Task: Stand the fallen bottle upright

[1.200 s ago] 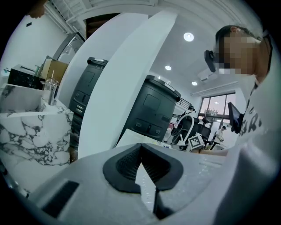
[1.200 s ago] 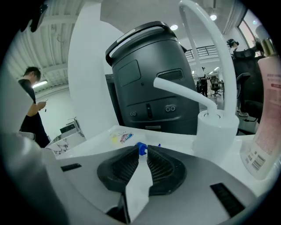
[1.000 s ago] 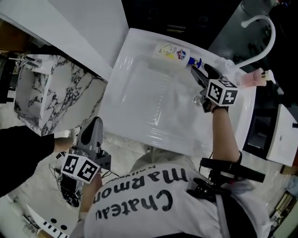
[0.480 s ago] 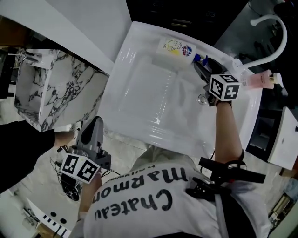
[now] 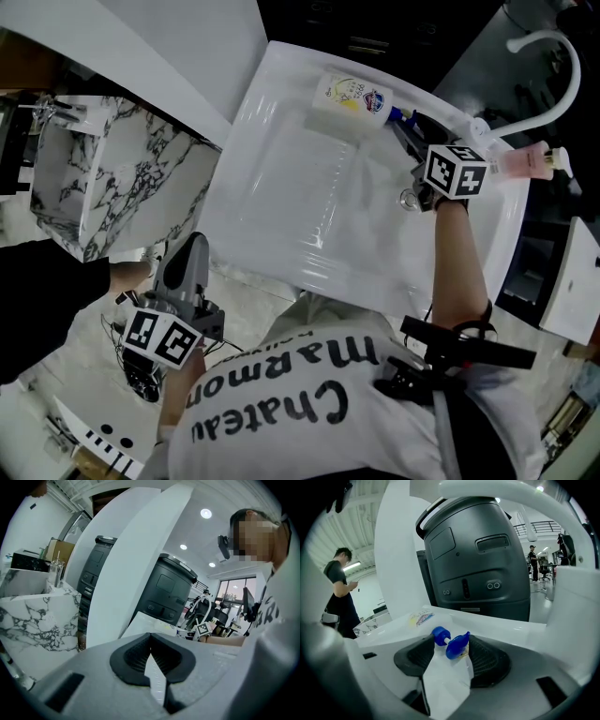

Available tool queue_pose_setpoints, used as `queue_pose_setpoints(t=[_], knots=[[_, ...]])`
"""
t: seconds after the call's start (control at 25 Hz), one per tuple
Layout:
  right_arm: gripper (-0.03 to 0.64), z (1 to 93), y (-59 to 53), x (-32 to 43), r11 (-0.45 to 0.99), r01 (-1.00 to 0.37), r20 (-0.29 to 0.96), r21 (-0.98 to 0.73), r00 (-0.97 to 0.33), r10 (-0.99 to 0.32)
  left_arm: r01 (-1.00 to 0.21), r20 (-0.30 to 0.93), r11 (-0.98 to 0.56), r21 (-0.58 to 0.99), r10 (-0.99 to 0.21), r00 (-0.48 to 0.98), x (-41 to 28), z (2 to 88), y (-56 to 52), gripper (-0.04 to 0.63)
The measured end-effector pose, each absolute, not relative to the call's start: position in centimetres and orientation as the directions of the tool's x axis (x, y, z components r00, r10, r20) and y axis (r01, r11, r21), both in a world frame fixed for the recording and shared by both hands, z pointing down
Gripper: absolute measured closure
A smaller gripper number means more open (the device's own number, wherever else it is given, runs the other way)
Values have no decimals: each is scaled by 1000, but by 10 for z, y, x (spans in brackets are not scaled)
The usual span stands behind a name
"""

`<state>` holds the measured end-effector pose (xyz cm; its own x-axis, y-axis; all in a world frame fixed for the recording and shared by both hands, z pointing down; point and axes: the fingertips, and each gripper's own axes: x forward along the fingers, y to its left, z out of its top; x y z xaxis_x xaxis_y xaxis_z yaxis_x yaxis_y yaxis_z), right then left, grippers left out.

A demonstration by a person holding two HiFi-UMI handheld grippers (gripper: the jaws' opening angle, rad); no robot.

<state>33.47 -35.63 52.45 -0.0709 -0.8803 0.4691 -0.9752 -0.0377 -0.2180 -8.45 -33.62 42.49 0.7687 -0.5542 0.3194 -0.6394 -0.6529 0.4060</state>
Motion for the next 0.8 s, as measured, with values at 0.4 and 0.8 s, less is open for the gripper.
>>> queue_pose_setpoints(t=[0.4,0.8], knots=[[415,511,-352,330,-33,-981,461,-193,-61,-885,-649,310,-648,399,-570,761,-92,417,-329,581],[565,508,-355,324,-76,-987,471,-141,1,-882,-657,299,-643,394,-586,753,-104,410,-321,581]])
